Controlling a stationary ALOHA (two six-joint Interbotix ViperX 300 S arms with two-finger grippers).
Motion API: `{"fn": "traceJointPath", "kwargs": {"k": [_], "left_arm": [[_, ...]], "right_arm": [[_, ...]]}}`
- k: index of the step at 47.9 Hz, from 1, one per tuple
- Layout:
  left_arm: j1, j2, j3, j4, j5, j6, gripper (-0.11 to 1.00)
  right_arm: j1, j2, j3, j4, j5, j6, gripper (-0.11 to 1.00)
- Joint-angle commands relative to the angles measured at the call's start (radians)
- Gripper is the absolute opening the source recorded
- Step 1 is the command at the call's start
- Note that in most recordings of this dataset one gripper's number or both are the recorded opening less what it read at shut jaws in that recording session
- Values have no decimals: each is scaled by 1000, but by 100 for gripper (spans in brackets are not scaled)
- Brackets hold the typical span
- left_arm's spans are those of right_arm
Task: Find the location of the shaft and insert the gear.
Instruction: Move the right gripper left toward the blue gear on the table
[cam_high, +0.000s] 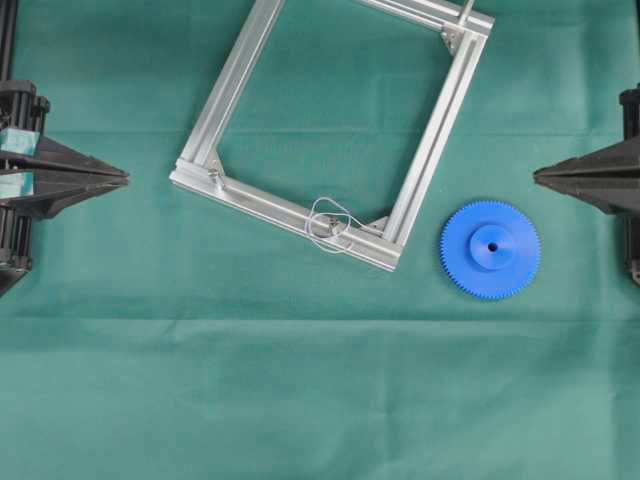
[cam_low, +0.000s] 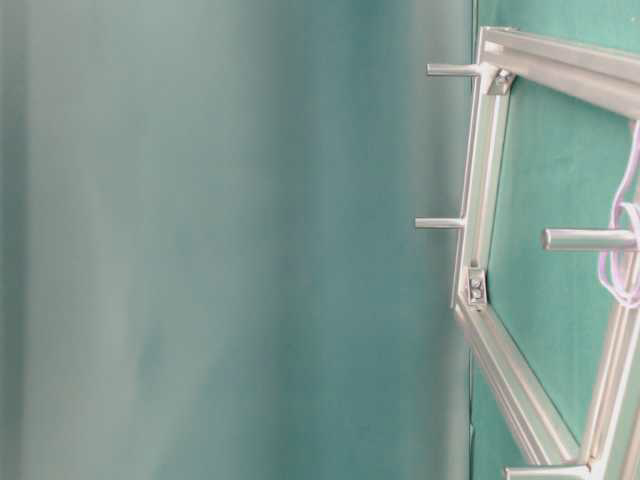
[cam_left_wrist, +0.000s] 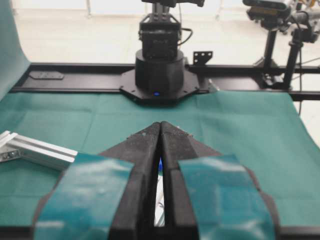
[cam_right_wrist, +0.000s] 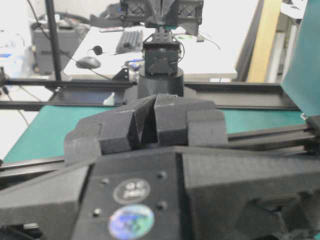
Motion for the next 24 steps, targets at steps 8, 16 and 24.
{"fn": "traceJointPath", "kwargs": {"k": [8,16,24], "left_arm": [[-2,0,-35,-12,74,9,1],[0,-12,-37,-12,87,12,1],[8,-11,-37,-14,104,11,1]], "right_arm": [[-5,11,-23,3,87,8,0],[-12,-2,-46,6,158,41,0],[-55,-18,-54,6,236,84,0]]}}
